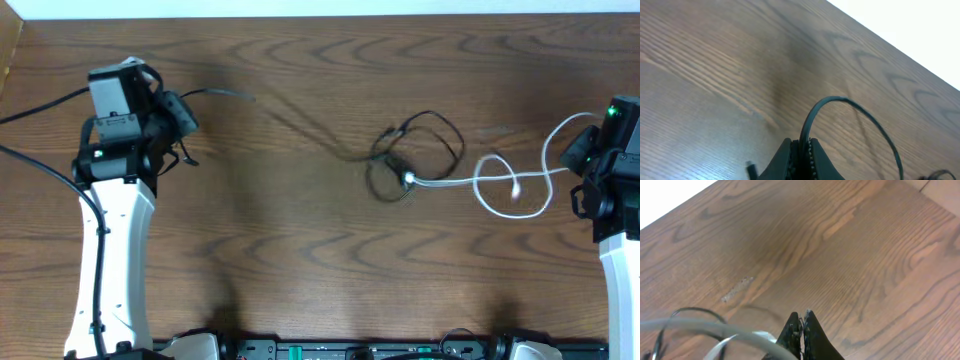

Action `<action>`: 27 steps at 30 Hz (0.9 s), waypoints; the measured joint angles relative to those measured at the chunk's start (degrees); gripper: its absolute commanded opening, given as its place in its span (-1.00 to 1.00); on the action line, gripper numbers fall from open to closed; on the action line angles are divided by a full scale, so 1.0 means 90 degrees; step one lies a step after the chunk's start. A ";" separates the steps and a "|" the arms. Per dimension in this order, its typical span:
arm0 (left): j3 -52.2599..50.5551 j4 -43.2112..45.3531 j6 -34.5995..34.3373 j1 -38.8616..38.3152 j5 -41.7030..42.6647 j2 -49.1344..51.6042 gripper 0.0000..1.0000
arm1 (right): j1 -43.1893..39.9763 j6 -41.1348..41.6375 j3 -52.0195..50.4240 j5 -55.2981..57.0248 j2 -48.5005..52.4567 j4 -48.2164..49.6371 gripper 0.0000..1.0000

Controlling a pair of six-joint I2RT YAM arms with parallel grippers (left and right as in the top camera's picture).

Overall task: Untangle cables
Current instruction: 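Pull the white cable out with the right gripper toward the right, then carry the white cable off the table's right edge with the right gripper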

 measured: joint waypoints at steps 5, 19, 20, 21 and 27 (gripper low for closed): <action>0.0000 -0.0010 -0.0002 -0.0010 0.0010 0.0000 -0.85 | 0.0063 0.0022 0.0000 -0.0495 0.0000 0.0138 -0.98; 0.0000 -0.0058 -0.0005 -0.0367 0.0826 0.0000 -0.85 | 0.0546 -0.0267 0.0000 -0.1549 0.0000 0.0389 -0.98; 0.0000 -0.0061 -0.0005 -0.0444 0.0865 0.0000 -0.85 | 0.0588 -0.0350 0.0000 -0.1630 0.0000 0.0410 -0.98; 0.0000 -0.0063 -0.0002 -0.0539 0.0891 0.0000 -0.85 | 0.0634 -0.0449 0.0000 -0.1715 0.0000 0.0432 -0.98; 0.0000 -0.0058 0.0027 -0.1107 0.0920 0.0000 -0.85 | 0.0920 -0.1141 0.0000 -0.2300 0.0000 0.0588 -0.98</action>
